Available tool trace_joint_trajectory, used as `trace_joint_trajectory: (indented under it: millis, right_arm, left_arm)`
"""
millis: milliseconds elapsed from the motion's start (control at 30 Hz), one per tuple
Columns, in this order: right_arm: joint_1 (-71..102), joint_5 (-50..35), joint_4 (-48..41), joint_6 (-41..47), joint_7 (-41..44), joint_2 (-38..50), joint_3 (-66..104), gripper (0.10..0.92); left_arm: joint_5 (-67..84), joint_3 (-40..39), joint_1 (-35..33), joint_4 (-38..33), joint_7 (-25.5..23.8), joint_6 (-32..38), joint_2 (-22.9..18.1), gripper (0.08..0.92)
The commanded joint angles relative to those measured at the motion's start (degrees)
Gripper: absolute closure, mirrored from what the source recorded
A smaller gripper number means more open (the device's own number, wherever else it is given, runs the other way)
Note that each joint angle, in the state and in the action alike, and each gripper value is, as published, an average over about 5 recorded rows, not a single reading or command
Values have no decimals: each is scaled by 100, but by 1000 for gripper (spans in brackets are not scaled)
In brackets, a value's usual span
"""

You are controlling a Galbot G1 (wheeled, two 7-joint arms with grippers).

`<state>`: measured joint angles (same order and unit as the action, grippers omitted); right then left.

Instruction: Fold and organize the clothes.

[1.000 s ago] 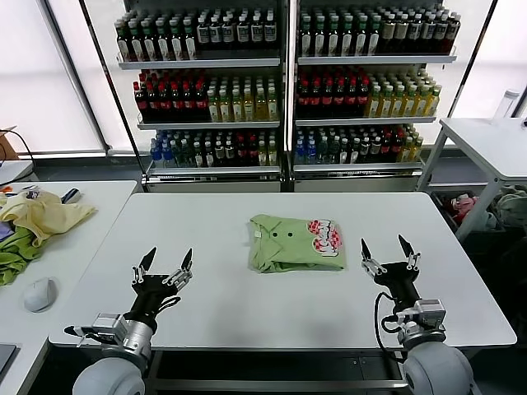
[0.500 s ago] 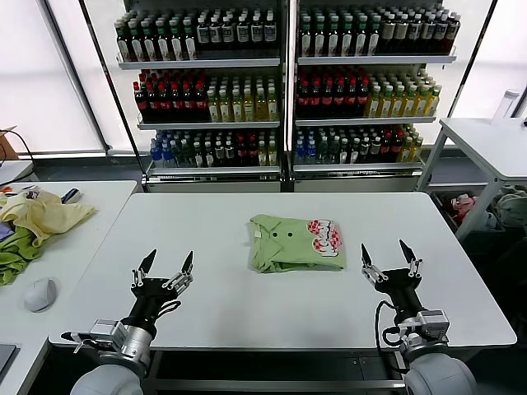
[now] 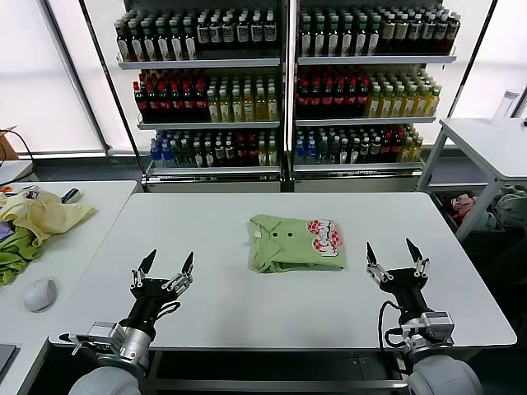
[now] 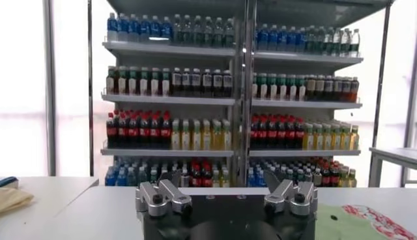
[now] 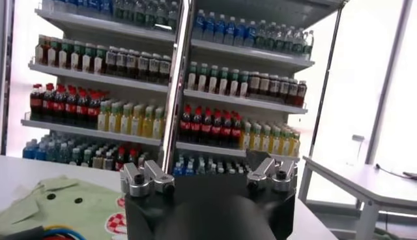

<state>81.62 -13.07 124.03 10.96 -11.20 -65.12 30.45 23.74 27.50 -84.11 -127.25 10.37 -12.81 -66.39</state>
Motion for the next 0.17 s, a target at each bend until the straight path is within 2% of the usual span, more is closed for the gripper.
trace_joint_trajectory:
  millis: [33,167]
  right_arm:
    - [33,77,32,9,-91,9,54,203]
    - [33,116,40,13,-119,13,61,203]
  left_arm:
    - [-11,17,-47,-49,-23,-4,-11,177]
    - [-16,41,-77,-66,-31,-1,-11,177]
